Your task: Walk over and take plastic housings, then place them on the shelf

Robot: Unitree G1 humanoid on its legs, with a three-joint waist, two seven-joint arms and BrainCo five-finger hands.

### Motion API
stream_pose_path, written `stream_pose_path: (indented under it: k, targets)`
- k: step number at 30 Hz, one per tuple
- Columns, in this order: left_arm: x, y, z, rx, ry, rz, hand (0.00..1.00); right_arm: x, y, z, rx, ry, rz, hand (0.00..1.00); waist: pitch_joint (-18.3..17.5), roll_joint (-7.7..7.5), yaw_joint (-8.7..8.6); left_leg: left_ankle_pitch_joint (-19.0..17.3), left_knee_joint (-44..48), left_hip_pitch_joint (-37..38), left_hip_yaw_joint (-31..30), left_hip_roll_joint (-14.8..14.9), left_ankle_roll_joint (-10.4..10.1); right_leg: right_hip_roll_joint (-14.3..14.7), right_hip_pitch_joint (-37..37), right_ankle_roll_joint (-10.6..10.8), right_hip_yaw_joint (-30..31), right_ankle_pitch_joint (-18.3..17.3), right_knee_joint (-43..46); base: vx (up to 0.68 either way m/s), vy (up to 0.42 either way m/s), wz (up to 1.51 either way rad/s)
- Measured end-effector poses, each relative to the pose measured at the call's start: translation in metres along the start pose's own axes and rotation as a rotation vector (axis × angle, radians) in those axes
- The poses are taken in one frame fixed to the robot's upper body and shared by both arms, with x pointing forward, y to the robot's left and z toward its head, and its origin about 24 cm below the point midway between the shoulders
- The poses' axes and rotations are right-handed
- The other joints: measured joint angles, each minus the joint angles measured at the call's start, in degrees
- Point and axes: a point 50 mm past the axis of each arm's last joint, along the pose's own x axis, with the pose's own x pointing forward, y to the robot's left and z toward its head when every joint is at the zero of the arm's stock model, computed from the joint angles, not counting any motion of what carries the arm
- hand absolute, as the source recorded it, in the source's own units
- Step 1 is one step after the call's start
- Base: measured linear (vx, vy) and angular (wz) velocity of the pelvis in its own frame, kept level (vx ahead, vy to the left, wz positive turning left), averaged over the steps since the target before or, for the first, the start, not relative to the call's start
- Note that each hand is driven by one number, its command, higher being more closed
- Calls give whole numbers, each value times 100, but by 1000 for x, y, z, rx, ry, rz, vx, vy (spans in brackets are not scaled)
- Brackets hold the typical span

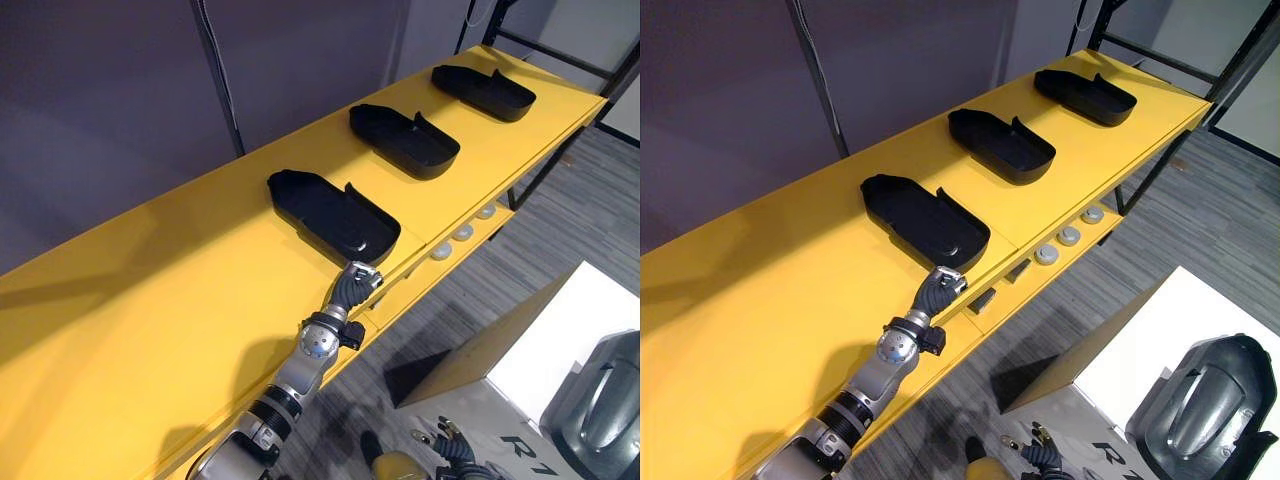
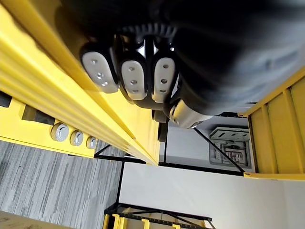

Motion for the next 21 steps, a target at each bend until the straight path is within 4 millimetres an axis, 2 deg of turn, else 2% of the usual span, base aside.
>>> stream_pose_path:
  k: [9,12,14,18,21]
  targets:
    - [4,5,5,10,-16,20,100,0,0,0,0,0,0,0,-2,0,-46,5,-6,0,28,-7,7,-4,27,6,8,46,-16,-10,-2,-1]
    - [3,3,15,-6,-62,25,100,0,0,0,0,0,-1,0,-2,0,-27,14,-5,-1,13,-25,21,-25,51,10,-3,73,-50,-41,-1,2]
    - [-1,-3,26,-25,-119,5,100,0,0,0,0,2,-2,0,-7,0,-7,21,-1,-15,-14,-32,31,-46,69,14,-19,91,-86,-44,-1,6]
    - [-8,-32,49,-52,-235,-136,100,-1,-2,-3,-1,8,-12,0,-64,5,224,27,24,-102,-50,-24,41,-58,0,17,-19,90,-58,-27,-7,4]
    - [-13,-50,60,-68,-289,-221,100,0,-1,0,-1,0,-9,0,-107,5,238,27,23,-103,-56,-25,41,-58,-1,23,-16,85,-52,0,0,0]
